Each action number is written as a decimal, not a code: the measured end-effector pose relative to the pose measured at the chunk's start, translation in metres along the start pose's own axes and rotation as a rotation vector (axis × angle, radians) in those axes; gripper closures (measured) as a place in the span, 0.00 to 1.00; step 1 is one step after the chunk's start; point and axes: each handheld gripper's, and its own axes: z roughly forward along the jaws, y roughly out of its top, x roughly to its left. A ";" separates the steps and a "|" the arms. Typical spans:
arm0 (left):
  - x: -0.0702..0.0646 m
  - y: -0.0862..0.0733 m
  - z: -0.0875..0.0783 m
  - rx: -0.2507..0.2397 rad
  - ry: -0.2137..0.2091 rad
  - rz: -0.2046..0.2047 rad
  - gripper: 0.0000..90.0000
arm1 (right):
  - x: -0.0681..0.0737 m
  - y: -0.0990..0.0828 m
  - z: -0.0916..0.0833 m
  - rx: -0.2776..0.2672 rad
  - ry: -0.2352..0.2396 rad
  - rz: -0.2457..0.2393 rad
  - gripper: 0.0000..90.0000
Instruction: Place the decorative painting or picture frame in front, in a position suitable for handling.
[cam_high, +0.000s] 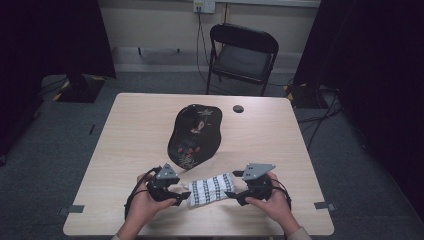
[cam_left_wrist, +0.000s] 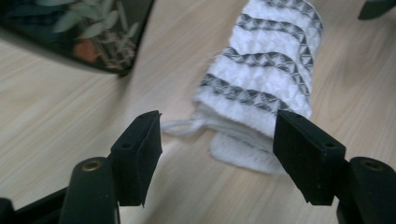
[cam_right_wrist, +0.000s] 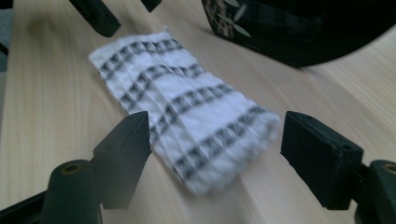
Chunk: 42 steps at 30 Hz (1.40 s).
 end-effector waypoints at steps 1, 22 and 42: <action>0.001 -0.001 -0.002 -0.006 0.009 -0.004 0.36 | 0.001 0.002 0.004 -0.004 0.012 -0.003 0.26; 0.020 -0.012 -0.018 -0.037 0.082 -0.050 0.32 | -0.003 -0.011 0.009 0.122 -0.109 0.110 0.83; 0.047 -0.001 -0.027 -0.112 0.121 -0.092 0.29 | -0.029 -0.070 -0.064 0.119 -0.338 0.345 0.64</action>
